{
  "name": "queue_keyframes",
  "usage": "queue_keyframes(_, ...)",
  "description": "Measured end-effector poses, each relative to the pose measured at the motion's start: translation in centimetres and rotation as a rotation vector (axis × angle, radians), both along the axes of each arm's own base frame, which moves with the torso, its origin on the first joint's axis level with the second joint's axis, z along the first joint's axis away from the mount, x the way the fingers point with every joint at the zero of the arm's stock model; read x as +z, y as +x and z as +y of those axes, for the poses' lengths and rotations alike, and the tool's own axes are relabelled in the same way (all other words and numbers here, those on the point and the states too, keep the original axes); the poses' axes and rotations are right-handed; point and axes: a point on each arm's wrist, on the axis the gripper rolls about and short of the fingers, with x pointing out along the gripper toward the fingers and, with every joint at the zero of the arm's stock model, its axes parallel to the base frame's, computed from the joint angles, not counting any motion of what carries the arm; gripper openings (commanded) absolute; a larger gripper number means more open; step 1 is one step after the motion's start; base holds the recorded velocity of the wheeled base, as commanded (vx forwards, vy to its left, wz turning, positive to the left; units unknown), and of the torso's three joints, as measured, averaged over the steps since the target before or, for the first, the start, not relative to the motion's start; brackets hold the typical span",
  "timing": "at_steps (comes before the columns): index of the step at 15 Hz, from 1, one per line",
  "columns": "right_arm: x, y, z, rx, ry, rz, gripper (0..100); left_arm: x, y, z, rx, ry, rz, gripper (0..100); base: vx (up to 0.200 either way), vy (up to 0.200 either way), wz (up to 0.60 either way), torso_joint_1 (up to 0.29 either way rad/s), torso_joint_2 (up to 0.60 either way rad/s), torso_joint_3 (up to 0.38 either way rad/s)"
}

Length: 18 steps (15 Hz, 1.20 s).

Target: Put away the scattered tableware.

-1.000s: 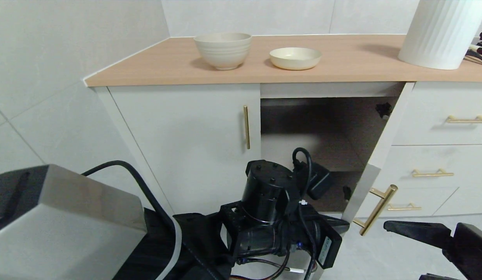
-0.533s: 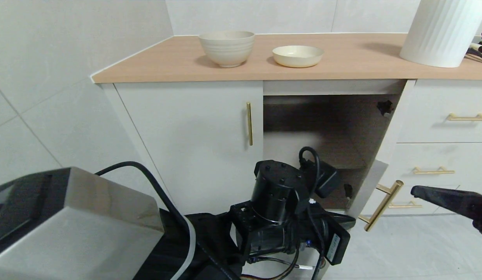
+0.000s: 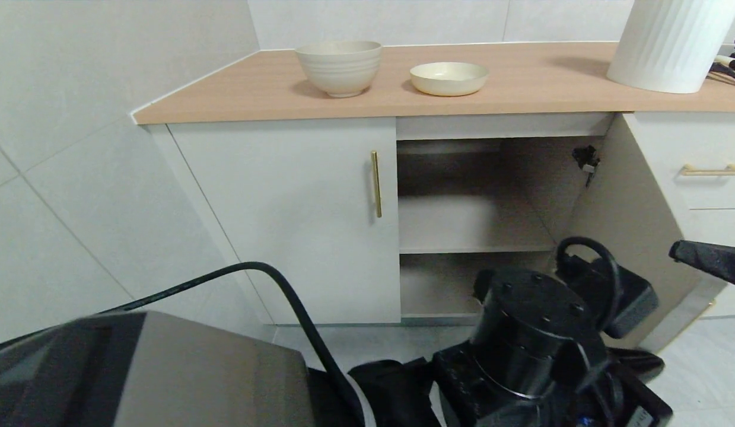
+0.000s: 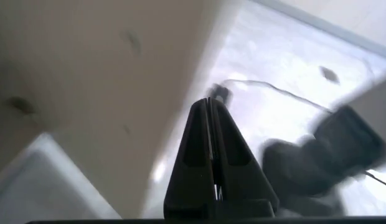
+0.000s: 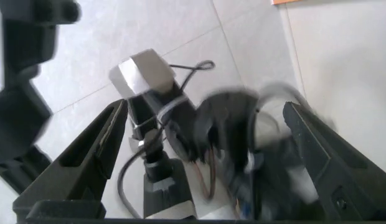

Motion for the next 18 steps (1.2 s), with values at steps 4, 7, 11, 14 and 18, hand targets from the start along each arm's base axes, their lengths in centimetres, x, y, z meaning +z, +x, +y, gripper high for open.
queue_keyframes(4,0.5,-0.7,-0.3,-0.001,0.013,-0.025,100,0.9,-4.4,0.6,-0.057,-0.040,-0.038,0,0.000,0.000,0.00,0.000,0.00,0.000)
queue_keyframes(7,0.5,-0.6,-0.3,-0.001,0.011,-0.022,100,1.6,-5.7,5.6,-0.050,0.004,-0.020,0,0.000,0.000,0.00,0.000,0.00,0.000)
queue_keyframes(11,-1.0,1.4,0.7,-0.017,-0.062,0.074,100,3.2,-0.5,14.2,0.205,-0.001,-0.019,0,0.000,0.000,0.00,0.000,0.00,0.000)
queue_keyframes(14,-3.0,5.9,3.2,-0.230,-0.164,0.111,100,4.2,1.9,20.2,0.402,-0.011,-0.026,0,0.000,0.000,0.00,0.000,0.00,0.000)
queue_keyframes(18,-4.9,8.7,7.9,-0.428,-0.335,0.124,100,4.1,1.2,25.5,0.535,0.111,0.061,0,0.000,0.000,0.00,0.000,0.00,0.000)
